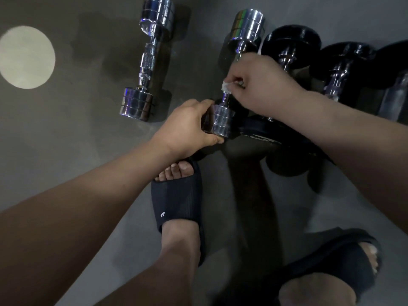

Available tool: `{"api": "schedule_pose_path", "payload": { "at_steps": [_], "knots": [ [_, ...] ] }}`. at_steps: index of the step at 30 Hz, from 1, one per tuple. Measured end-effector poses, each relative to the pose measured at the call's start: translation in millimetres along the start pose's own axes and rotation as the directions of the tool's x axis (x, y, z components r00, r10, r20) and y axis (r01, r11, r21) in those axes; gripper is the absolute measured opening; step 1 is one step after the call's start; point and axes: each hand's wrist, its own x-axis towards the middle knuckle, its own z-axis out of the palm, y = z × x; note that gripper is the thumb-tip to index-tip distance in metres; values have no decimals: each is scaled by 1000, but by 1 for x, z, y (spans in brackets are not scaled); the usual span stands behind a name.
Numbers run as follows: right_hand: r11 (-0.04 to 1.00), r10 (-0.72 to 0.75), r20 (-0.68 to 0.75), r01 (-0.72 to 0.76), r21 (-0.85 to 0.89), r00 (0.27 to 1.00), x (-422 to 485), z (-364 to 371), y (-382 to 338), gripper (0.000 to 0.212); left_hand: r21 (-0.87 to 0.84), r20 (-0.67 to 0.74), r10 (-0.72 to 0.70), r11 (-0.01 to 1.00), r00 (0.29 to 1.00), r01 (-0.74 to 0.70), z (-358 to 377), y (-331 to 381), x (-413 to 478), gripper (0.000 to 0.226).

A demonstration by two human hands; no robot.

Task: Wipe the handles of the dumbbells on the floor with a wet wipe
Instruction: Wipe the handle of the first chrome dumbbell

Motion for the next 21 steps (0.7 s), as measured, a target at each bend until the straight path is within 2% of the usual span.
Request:
{"api": "schedule_pose_path", "payload": {
  "at_steps": [3,4,8,9,12,13,14,16,18,19,21],
  "knots": [
    [996,-92,150,92,7,984,-6,-3,-7,17,17,9,10,1000,1000,-10,0,-1,1,77],
    [995,-94,154,95,0,984,-3,-6,-6,18,21,9,14,1000,1000,-14,0,-1,1,76],
    [994,59,-37,-62,-94,998,13,-14,6,25,18,11,19,1000,1000,-19,0,-2,1,80],
    [993,53,-48,-58,-105,997,11,-11,4,25,19,11,19,1000,1000,-20,0,-3,2,82],
    [994,-93,120,98,-39,988,-2,-4,-7,17,43,14,22,999,1000,-23,-1,-4,2,84],
    [993,-108,173,114,-28,979,-5,-4,-9,15,46,13,22,999,1000,-23,-1,-4,2,83],
    [995,-90,164,97,-35,982,-4,-4,-7,15,43,11,22,999,1000,-23,-1,-3,3,82],
    [997,44,-8,-45,-60,999,5,-4,0,18,26,8,18,1000,1000,-18,-2,-2,2,83],
    [974,202,-178,-217,-70,963,10,0,6,17,14,14,12,1000,1000,-12,-2,-2,2,85],
    [969,220,-220,-239,-62,950,9,5,6,16,10,16,10,1000,1000,-10,-2,-2,2,85],
    [979,194,-207,-203,-25,959,4,13,2,16,4,13,1,1000,1000,-1,-3,-2,2,86]
  ]
}}
